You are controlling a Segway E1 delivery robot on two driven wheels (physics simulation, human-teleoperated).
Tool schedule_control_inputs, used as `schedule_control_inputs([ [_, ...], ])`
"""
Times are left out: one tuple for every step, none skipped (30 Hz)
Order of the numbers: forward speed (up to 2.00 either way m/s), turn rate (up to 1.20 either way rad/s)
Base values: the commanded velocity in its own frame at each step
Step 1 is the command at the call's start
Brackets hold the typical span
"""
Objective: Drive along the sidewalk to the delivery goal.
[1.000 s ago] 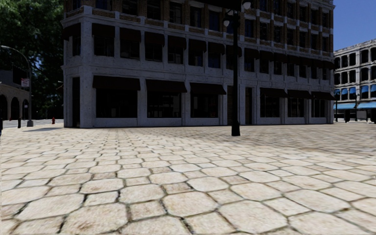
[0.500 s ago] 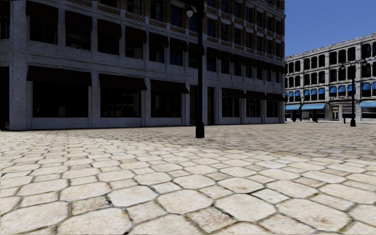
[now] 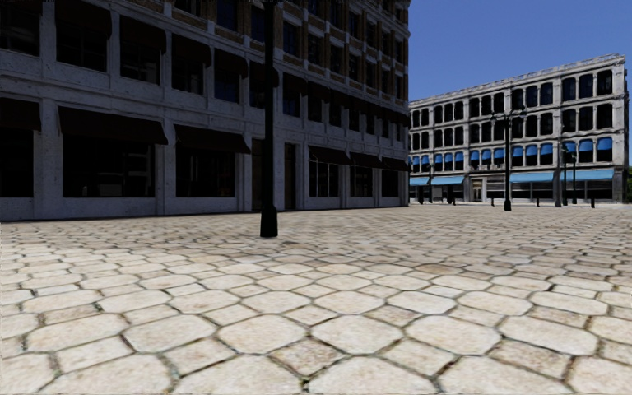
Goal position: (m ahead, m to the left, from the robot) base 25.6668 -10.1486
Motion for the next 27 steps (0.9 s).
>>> schedule_control_inputs([
  [2.0, -0.51],
  [2.0, -0.51],
  [2.0, -0.51],
  [2.0, -0.51],
  [2.0, -0.51],
  [2.0, -0.51],
  [2.0, -0.51],
  [2.0, -0.51],
  [2.0, -0.51],
  [2.0, -0.51],
  [2.0, -0.51],
  [2.0, -0.51],
  [2.0, -0.51],
  [2.0, -0.51],
  [2.0, -0.51],
  [2.0, -0.51],
  [2.0, -0.51],
  [2.0, -0.51],
  [2.0, -0.51],
  [2.0, -0.51],
  [2.0, -0.51],
  [2.0, -0.51],
  [2.0, -0.51],
  [2.0, -0.51],
  [2.0, -0.51],
  [2.0, -0.51],
  [2.0, -0.51],
])
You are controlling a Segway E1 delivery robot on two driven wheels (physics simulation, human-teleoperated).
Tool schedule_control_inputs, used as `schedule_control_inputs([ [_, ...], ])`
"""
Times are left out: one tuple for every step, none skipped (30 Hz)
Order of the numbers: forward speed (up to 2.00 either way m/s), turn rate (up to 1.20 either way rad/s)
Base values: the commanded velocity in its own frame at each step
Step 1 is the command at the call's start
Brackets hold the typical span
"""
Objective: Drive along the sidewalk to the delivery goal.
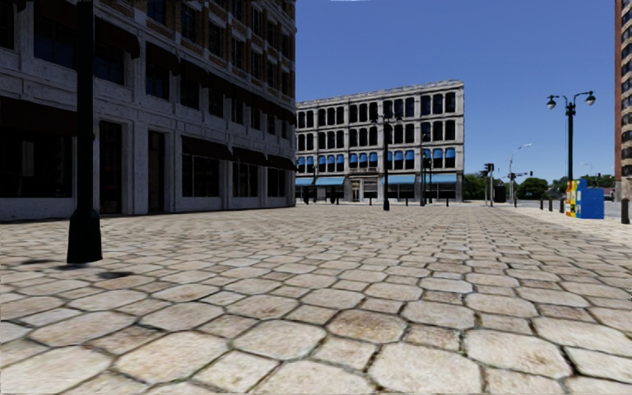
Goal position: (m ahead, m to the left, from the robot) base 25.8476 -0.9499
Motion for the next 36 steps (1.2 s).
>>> schedule_control_inputs([
  [2.0, -0.51],
  [2.0, -0.51],
  [2.0, -0.51],
  [2.0, -0.51],
  [2.0, -0.5],
  [2.0, 0.0],
  [2.0, 0.0],
  [2.0, 0.0],
  [2.0, 0.0],
  [2.0, 0.0],
  [2.0, 0.0],
  [2.0, 0.0],
  [2.0, 0.0],
  [2.0, 0.0],
  [2.0, 0.0],
  [2.0, 0.0],
  [2.0, 0.0],
  [2.0, 0.0],
  [2.0, 0.0],
  [2.0, 0.0],
  [2.0, 0.0],
  [2.0, 0.0],
  [2.0, 0.0],
  [2.0, 0.0],
  [2.0, 0.0],
  [2.0, 0.0],
  [2.0, 0.0],
  [2.0, 0.0],
  [2.0, 0.0],
  [2.0, 0.0],
  [2.0, 0.0],
  [2.0, 0.0],
  [2.0, 0.0],
  [2.0, 0.0],
  [2.0, 0.0],
  [2.0, 0.0],
])
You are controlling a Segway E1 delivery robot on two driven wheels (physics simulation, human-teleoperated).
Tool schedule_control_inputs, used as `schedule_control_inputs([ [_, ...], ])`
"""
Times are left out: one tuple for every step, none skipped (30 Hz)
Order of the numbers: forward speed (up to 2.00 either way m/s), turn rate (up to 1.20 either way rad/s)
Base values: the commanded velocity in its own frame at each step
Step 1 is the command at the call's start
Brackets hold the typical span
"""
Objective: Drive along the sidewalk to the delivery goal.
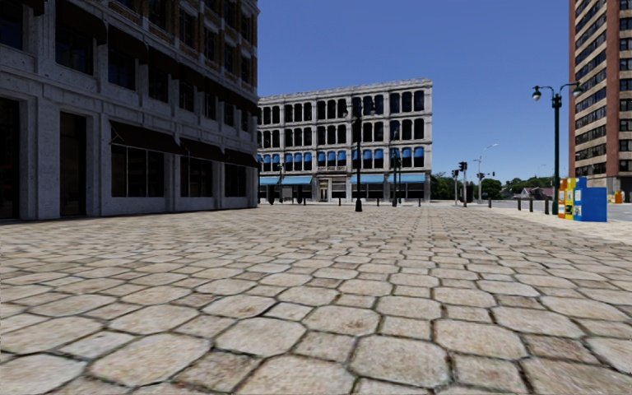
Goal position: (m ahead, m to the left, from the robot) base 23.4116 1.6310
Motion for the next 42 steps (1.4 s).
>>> schedule_control_inputs([
  [2.0, 0.0],
  [2.0, 0.0],
  [2.0, 0.0],
  [2.0, 0.0],
  [2.0, 0.0],
  [2.0, 0.0],
  [2.0, 0.0],
  [2.0, 0.0],
  [2.0, 0.0],
  [2.0, 0.0],
  [2.0, 0.0],
  [2.0, 0.0],
  [2.0, 0.0],
  [2.0, 0.0],
  [2.0, 0.0],
  [2.0, 0.0],
  [2.0, 0.0],
  [2.0, 0.0],
  [2.0, 0.0],
  [2.0, 0.0],
  [2.0, 0.0],
  [2.0, 0.0],
  [2.0, 0.0],
  [2.0, 0.0],
  [2.0, 0.0],
  [2.0, 0.0],
  [2.0, 0.0],
  [2.0, 0.0],
  [2.0, 0.0],
  [2.0, 0.0],
  [2.0, 0.0],
  [2.0, 0.0],
  [2.0, 0.0],
  [2.0, 0.0],
  [2.0, 0.0],
  [2.0, 0.0],
  [2.0, 0.0],
  [2.0, 0.0],
  [2.0, 0.0],
  [2.0, 0.0],
  [2.0, 0.0],
  [2.0, 0.0],
])
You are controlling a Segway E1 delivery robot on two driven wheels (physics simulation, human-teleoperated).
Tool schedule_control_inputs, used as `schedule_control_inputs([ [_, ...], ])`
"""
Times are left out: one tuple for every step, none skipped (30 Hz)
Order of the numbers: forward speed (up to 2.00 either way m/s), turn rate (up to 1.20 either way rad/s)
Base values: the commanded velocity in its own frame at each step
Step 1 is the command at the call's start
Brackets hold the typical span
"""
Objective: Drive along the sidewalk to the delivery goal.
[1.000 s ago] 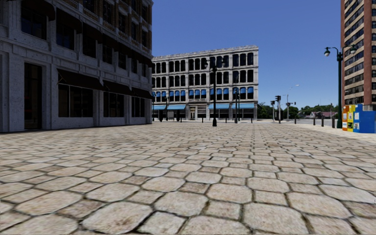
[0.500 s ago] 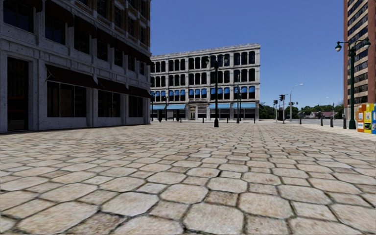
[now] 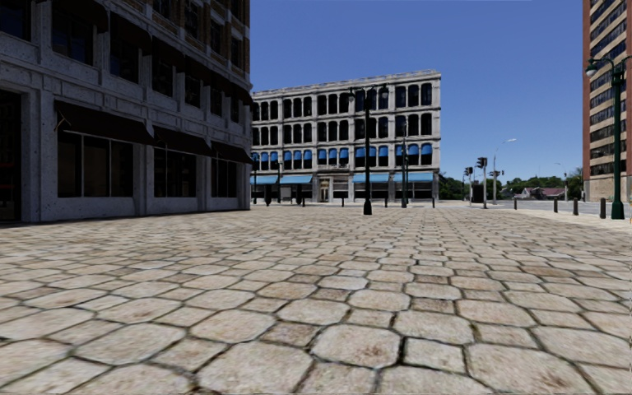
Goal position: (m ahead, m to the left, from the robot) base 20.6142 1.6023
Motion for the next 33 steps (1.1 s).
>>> schedule_control_inputs([
  [2.0, 0.0],
  [2.0, 0.0],
  [2.0, 0.0],
  [2.0, 0.0],
  [2.0, 0.0],
  [2.0, 0.0],
  [2.0, 0.0],
  [2.0, 0.0],
  [2.0, 0.0],
  [2.0, 0.0],
  [2.0, 0.0],
  [2.0, 0.0],
  [2.0, 0.0],
  [2.0, 0.0],
  [2.0, 0.0],
  [2.0, 0.0],
  [2.0, 0.0],
  [2.0, 0.0],
  [2.0, 0.0],
  [2.0, 0.0],
  [2.0, 0.0],
  [2.0, 0.0],
  [2.0, 0.0],
  [2.0, 0.0],
  [2.0, 0.0],
  [2.0, 0.0],
  [2.0, 0.0],
  [2.0, 0.0],
  [2.0, 0.0],
  [2.0, 0.0],
  [2.0, 0.0],
  [2.0, 0.0],
  [2.0, 0.0],
])
